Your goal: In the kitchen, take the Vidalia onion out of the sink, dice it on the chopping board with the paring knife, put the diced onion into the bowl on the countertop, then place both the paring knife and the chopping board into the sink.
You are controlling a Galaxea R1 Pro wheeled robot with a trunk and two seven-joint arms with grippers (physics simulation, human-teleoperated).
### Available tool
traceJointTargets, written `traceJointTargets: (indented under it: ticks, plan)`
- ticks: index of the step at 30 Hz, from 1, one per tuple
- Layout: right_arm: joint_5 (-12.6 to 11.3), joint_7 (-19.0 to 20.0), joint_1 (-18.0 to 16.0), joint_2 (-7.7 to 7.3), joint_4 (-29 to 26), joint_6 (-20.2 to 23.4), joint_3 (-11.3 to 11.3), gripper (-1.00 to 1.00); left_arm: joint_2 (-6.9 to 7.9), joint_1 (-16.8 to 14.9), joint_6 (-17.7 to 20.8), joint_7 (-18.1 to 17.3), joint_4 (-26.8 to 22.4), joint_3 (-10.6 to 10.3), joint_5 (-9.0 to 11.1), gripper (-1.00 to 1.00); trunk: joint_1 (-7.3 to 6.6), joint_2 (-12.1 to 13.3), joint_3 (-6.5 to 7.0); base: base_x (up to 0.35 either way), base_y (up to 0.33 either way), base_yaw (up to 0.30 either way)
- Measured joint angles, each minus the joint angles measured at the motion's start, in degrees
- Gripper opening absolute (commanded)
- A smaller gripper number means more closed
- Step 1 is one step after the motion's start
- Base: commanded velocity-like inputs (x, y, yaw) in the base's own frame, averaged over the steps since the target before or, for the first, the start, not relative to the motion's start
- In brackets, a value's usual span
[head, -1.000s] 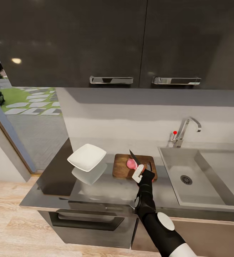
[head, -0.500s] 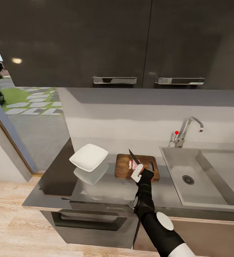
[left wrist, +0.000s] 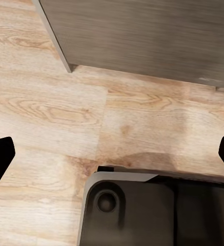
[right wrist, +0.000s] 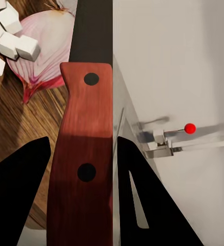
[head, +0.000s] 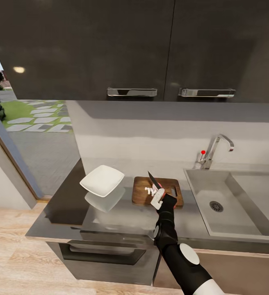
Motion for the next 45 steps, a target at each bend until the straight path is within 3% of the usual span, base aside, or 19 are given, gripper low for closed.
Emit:
traceJointTargets:
  ticks: [23, 45]
  plan:
    - [-0.04, 0.17, 0.00, -0.52, 1.45, -0.11, -0.04, -1.00, -0.01, 0.00, 0.00, 0.09, 0.35, -0.07, -0.08, 1.00, 0.00, 0.00, 0.00, 0.000, -0.041, 0.000]
    - [0.08, -0.07, 0.00, -0.12, 3.65, -0.51, -0.15, -1.00, 0.00, 0.00, 0.00, 0.09, 0.35, -0.08, -0.08, 1.00, 0.00, 0.00, 0.00, 0.000, 0.000, 0.000]
